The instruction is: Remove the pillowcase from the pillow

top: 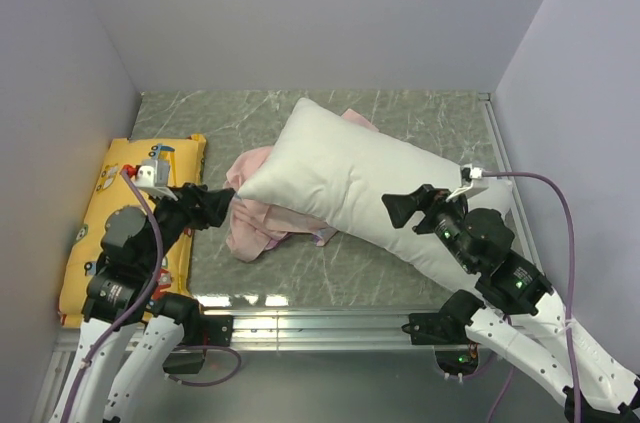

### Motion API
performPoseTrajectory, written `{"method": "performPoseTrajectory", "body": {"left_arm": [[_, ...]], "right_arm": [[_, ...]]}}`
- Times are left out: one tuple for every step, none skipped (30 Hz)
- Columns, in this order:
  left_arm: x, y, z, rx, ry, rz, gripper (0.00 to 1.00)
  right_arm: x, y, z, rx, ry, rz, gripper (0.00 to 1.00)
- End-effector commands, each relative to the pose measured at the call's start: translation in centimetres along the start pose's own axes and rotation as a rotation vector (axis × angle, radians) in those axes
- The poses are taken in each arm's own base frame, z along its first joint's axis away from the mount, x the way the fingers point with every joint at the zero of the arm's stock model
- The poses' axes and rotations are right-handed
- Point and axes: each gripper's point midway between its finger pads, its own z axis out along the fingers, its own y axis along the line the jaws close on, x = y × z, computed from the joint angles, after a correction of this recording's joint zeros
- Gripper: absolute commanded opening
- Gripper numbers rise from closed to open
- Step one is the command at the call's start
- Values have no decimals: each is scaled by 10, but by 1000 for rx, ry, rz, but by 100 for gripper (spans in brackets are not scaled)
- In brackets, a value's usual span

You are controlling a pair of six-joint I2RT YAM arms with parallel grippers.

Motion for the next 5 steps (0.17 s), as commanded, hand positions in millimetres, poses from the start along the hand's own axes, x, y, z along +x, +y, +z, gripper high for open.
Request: {"method": "performPoseTrajectory", "body": {"left_arm": [[-5,-7,0,35,-23,14,78],[-5,-6,0,33,-22,12,78],[-5,-7,0,37,-24,14,78],[-5,-7,1,40,-24,14,79],[-7,-7,1,39,-30,13,79]], "right_arm": [[-4,-4,0,13,-20,-18,100],[-3,-4,1,15,-20,-18,100],[-3,-5,1,20,-20,-19,100],[-2,-6,0,20,-20,-20,100],[-2,-7,0,23,-22,-22,100]]}}
